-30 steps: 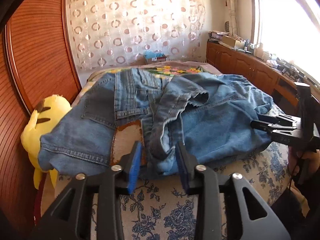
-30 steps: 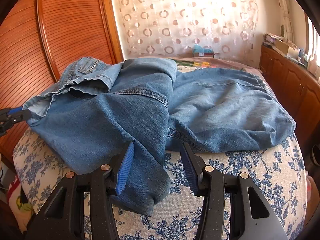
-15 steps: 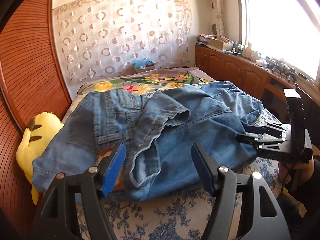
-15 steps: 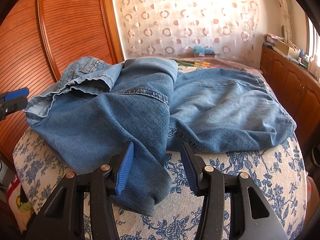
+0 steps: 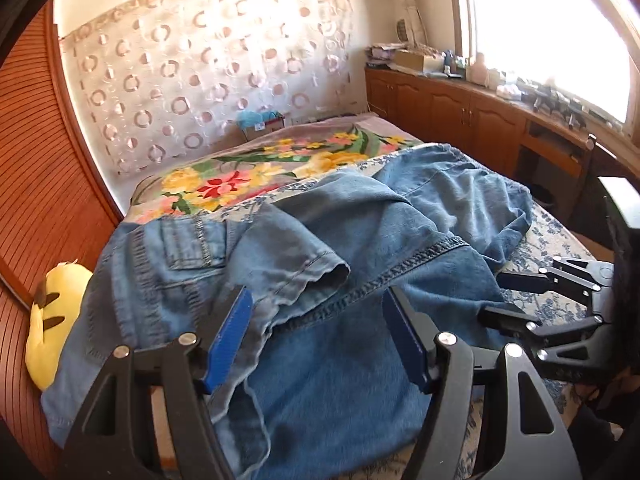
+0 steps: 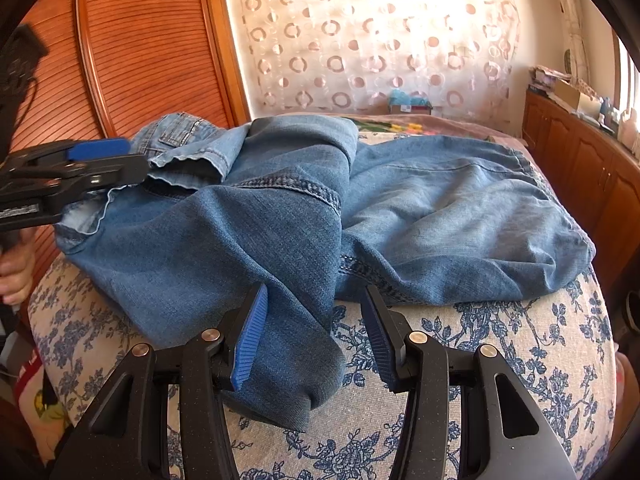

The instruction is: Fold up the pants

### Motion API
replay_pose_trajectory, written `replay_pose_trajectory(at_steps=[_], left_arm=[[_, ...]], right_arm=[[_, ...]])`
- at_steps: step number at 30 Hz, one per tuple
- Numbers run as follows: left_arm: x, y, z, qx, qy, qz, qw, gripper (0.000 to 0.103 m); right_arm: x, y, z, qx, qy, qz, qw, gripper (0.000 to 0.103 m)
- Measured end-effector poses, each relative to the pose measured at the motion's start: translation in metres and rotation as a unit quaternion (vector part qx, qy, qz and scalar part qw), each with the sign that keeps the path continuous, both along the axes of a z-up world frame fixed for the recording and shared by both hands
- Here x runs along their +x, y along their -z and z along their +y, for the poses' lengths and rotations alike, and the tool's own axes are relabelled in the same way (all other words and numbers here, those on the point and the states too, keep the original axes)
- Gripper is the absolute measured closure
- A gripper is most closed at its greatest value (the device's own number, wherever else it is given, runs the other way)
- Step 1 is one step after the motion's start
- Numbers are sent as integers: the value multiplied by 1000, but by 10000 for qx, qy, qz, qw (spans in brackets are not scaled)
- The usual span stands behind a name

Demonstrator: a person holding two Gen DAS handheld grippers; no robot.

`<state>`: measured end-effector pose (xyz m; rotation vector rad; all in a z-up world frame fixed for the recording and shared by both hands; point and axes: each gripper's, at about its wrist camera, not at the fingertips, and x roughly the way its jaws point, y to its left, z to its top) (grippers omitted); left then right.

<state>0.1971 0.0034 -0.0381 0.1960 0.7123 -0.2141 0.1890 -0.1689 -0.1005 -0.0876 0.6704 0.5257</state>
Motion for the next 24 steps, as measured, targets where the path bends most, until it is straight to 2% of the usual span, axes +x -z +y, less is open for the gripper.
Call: replay_pose_trajectory(at_steps=[2,10,13,15,16,24], left_arm=[[10,4,-3,77,26,116,9999,36],[39,24,-12,522,-40,525,9972,62],[45,27,-12,637,-106,516,9966,78],[46,26,-7,663,-173,487,9965,95],[45,25,-5,646,-196,463,9966,98],[33,-19,48,306,-653,12,9974,101]], right_arm=[[0,0,0,7,-2,-1,10000,54],[2,-1,1,14,-21,-19,10000,54],[1,-1,1,36,-23,-14,10000,54],[1,-1,0,41,-16,-19,10000,53],[1,-1,0,47,-14,-21,10000,53],[1,0,-3,69,-16,-22,10000,53]])
